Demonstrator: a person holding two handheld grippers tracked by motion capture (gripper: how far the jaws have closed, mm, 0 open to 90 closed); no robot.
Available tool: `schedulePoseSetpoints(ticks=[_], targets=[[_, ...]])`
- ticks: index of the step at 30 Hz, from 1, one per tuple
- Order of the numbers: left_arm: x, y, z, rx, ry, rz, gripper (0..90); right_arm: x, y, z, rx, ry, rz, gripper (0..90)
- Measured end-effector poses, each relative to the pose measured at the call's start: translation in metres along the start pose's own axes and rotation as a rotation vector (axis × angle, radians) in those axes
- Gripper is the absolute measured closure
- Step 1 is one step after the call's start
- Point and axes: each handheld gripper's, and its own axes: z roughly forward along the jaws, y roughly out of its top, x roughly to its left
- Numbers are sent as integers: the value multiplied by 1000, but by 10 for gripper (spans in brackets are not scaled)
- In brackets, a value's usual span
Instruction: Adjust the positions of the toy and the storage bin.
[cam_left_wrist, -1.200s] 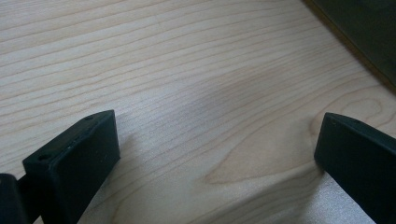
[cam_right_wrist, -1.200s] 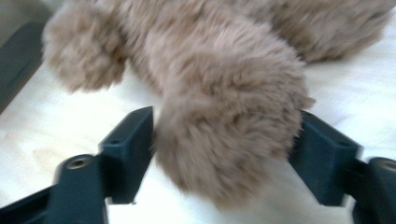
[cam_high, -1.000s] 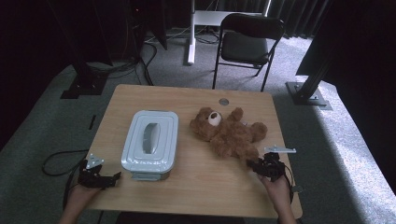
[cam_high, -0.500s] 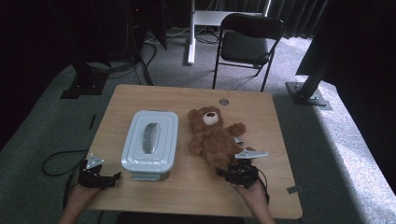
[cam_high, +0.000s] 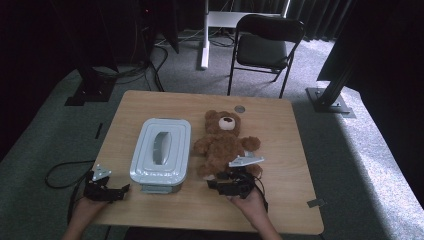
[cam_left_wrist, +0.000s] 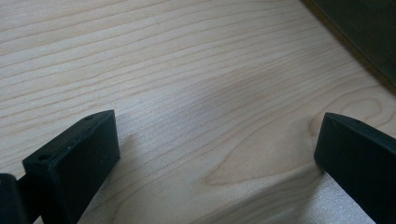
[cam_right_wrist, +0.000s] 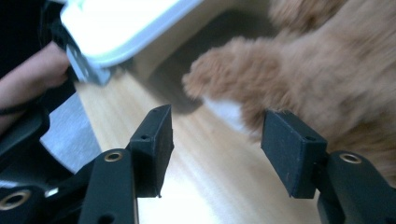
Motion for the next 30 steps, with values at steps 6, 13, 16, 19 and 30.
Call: schedulePoseSetpoints(ticks=[6, 13, 16, 19, 30], targets=[[0, 0, 0, 0, 0, -3, 5, -25, 24, -34, -108, -122, 38, 340], [0, 0, 0, 0, -3, 0, 5, -71, 50, -11, -99, -233, 154, 197], [0, 0, 0, 0, -3, 1, 5, -80, 55, 5, -87, -267, 182, 180], [0, 0, 0, -1, -3, 0, 5, -84, 57, 22, -70, -290, 202, 159], [0, 0, 0, 0, -3, 0, 5, -84, 42, 62, 35, -403, 107, 249]])
